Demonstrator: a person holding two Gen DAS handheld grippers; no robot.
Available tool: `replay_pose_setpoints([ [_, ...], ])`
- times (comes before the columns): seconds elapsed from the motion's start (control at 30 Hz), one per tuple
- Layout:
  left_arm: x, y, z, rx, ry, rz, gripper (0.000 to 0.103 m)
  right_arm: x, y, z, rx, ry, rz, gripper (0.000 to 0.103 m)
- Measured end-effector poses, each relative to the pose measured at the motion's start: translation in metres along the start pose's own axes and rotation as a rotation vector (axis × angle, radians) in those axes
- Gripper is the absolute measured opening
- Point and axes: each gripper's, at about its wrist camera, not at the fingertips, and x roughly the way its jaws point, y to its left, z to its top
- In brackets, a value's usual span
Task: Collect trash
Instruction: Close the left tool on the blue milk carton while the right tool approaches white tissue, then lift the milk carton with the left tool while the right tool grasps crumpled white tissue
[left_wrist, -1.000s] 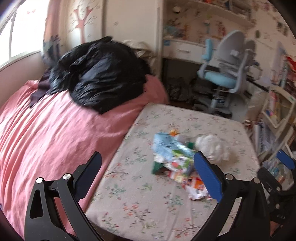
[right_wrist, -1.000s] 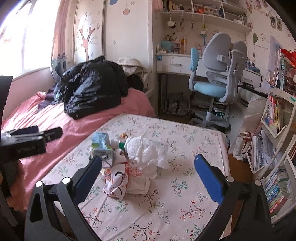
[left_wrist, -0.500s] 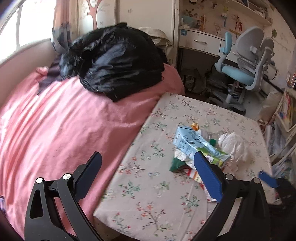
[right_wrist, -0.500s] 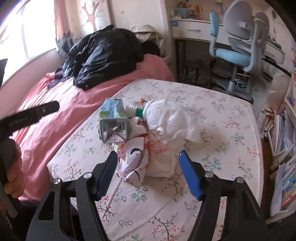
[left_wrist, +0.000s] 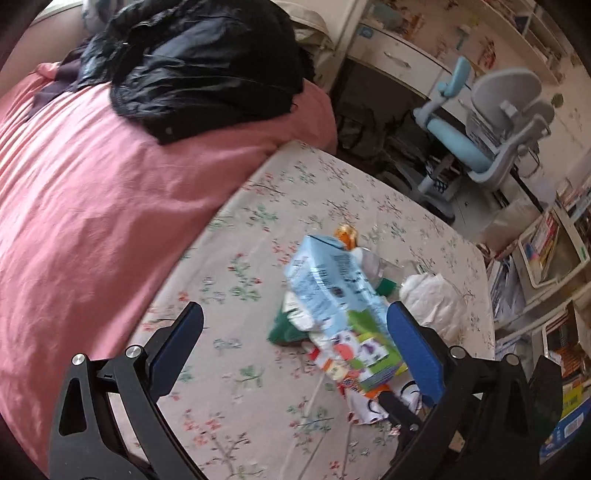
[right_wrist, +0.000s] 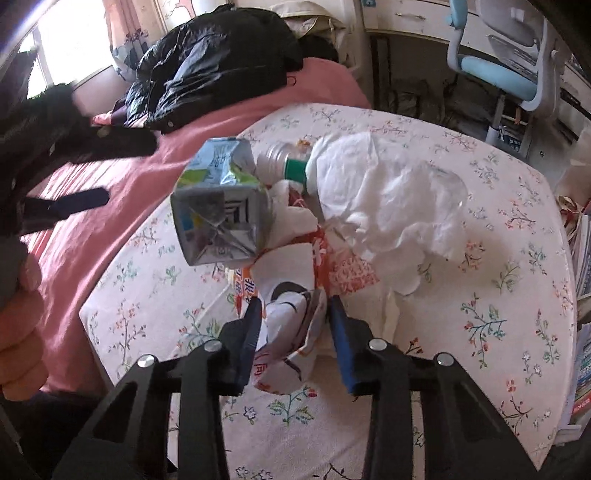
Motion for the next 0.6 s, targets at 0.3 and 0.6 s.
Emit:
replay_pose_setpoints([
  [0.3,0.038,-0.018,-0.002,0.012,0.108,-0.014,0.085,-0.007,-0.006,0.0,-0.02,0.005,0.067,0.031],
  [0.6,0.023,0.003,-0.002,-0.04,0.112,-0.146,0.022,-0.021,-0.015,-0.002,-0.01,-0.029,0.081,0.029],
])
